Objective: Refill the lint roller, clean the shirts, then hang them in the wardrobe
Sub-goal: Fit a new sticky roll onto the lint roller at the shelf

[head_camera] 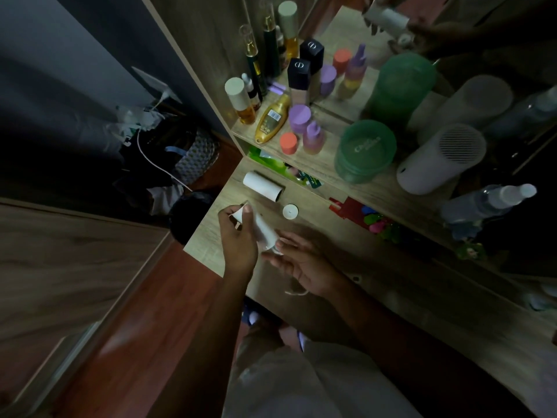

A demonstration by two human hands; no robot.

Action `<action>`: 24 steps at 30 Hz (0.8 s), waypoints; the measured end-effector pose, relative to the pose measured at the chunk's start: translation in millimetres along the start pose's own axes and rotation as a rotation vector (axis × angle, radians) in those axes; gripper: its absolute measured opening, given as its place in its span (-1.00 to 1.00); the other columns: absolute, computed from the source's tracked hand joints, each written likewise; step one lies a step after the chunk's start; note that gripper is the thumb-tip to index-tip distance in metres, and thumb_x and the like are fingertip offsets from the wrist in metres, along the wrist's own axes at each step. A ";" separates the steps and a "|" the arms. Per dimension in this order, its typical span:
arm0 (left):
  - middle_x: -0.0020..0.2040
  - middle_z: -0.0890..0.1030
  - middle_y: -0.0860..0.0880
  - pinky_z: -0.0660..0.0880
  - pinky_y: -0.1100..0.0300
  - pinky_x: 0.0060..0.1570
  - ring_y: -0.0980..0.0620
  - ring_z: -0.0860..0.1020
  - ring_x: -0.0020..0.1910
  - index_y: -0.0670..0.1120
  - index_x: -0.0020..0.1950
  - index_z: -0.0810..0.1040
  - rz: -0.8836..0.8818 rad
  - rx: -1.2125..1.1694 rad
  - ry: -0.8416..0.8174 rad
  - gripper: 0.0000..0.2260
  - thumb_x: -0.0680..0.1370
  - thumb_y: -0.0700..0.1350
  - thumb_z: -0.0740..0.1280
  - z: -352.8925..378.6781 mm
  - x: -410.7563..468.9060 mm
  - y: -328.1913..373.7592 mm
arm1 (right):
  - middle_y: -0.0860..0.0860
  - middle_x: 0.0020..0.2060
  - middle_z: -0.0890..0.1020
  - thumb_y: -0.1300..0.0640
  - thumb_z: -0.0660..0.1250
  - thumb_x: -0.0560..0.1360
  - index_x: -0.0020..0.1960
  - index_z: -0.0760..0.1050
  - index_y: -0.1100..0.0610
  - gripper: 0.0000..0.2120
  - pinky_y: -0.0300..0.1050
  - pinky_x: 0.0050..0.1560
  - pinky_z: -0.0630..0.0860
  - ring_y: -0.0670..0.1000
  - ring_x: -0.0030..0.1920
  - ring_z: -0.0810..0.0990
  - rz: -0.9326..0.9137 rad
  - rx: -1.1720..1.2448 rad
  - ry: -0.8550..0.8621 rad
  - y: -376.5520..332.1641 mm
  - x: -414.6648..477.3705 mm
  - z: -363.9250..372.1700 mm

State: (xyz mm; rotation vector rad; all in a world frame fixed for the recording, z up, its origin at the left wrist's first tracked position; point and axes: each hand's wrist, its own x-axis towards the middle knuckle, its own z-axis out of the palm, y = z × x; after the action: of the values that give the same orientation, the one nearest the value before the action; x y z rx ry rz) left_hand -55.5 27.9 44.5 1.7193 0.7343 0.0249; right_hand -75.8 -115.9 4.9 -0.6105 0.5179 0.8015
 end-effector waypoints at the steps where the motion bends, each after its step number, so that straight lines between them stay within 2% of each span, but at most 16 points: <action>1: 0.09 0.59 -0.19 0.52 -0.25 0.20 -0.13 0.60 0.10 0.06 0.12 0.46 0.014 0.011 0.006 -0.63 0.54 0.32 0.29 0.1 -1.0 -0.3 | 0.27 0.28 0.58 0.29 0.35 0.57 0.41 0.39 0.19 -0.58 -0.17 -0.07 0.65 0.21 0.17 0.67 -0.014 -0.029 0.017 -0.2 0.9 -1.0; 5: 0.05 0.57 -0.05 0.54 -0.21 0.19 -0.06 0.58 0.09 0.04 0.15 0.43 0.004 -0.005 0.062 -0.77 0.62 0.16 0.27 -1.5 -6.2 1.3 | 0.17 0.16 0.67 0.26 0.34 0.58 0.36 0.47 0.15 -0.65 -0.14 -0.06 0.62 0.19 0.11 0.70 -0.069 -0.191 0.077 -2.1 3.3 -7.9; 9: 0.08 0.59 -0.04 0.54 -0.23 0.18 -0.08 0.59 0.13 0.11 0.14 0.44 -0.038 -0.013 0.090 -0.79 0.61 0.19 0.27 -6.6 -6.6 -2.7 | 0.14 0.09 0.67 0.23 0.32 0.60 0.34 0.48 0.15 -0.68 -0.17 -0.25 0.59 0.09 -0.20 0.71 -0.129 -0.446 0.250 -15.4 14.2 -12.1; 11: 0.06 0.59 -0.02 0.54 -0.24 0.20 -0.08 0.60 0.14 0.17 0.09 0.43 -0.054 -0.018 0.097 -0.85 0.61 0.18 0.28 -8.9 -7.1 -3.7 | 0.13 -0.07 0.67 0.21 0.30 0.62 0.31 0.52 0.21 -0.72 -0.22 -0.28 0.55 0.00 -0.26 0.65 -0.181 -0.618 0.367 -23.8 23.6 -17.0; 13: 0.03 0.59 0.01 0.54 -0.24 0.20 -0.06 0.60 0.11 0.13 0.10 0.44 -0.072 -0.023 0.111 -0.83 0.61 0.18 0.29 -10.9 -7.5 -4.7 | 0.04 -0.25 0.63 0.17 0.28 0.63 0.24 0.56 0.26 -0.75 -0.27 -0.29 0.51 -0.10 -0.30 0.58 -0.267 -0.747 0.415 -31.1 32.7 -24.0; 14: 0.02 0.59 0.00 0.55 -0.24 0.19 -0.04 0.60 0.08 0.09 0.11 0.45 -0.085 -0.029 0.113 -0.79 0.60 0.18 0.29 -11.4 -7.8 -4.9 | 0.00 -0.27 0.61 0.16 0.28 0.63 0.20 0.58 0.28 -0.76 -0.26 -0.24 0.51 -0.13 -0.29 0.56 -0.318 -0.794 0.426 -34.3 36.3 -26.8; 16: 0.01 0.60 -0.02 0.56 -0.24 0.18 -0.01 0.60 0.03 0.03 0.12 0.45 -0.113 -0.049 0.115 -0.75 0.60 0.18 0.31 -12.5 -8.6 -5.8 | 0.01 -0.16 0.66 0.19 0.30 0.61 0.17 0.60 0.28 -0.78 -0.19 -0.08 0.56 -0.12 -0.17 0.61 -0.409 -0.900 0.459 -38.3 42.8 -32.8; 19: -0.05 0.60 -0.01 0.58 -0.23 0.14 0.05 0.60 -0.07 -0.01 0.11 0.46 -0.139 -0.058 0.130 -0.73 0.60 0.16 0.32 -13.8 -9.1 -6.3 | 0.12 0.01 0.70 0.30 0.32 0.57 0.15 0.61 0.27 -0.81 -0.08 0.09 0.63 0.01 0.02 0.68 -0.492 -1.060 0.487 -37.1 50.5 -41.0; 22: -0.04 0.59 0.01 0.64 -0.10 0.04 0.09 0.61 -0.07 -0.13 0.09 0.41 -0.157 -0.108 0.140 -0.73 0.63 0.06 0.31 -16.4 -11.2 -6.1 | 0.15 0.09 0.67 0.30 0.29 0.58 0.18 0.59 0.27 -0.79 -0.03 0.20 0.59 0.04 0.12 0.63 -0.504 -1.276 0.483 -33.1 53.5 -50.1; 24: -0.03 0.58 -0.02 0.66 0.03 -0.04 0.10 0.61 -0.05 -0.15 0.04 0.38 -0.171 -0.149 0.139 -0.76 0.64 0.02 0.30 -20.2 -13.5 -4.8 | 0.10 0.11 0.64 0.27 0.31 0.56 0.19 0.58 0.19 -0.78 -0.02 0.21 0.58 0.01 0.14 0.60 -0.542 -1.395 0.466 -29.5 55.1 -57.0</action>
State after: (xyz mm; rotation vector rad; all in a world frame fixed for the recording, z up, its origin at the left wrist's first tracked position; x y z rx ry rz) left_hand -76.4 39.5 51.0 1.5199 0.9564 0.0796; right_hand -31.3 -142.9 -61.7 -2.1551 0.1024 0.3854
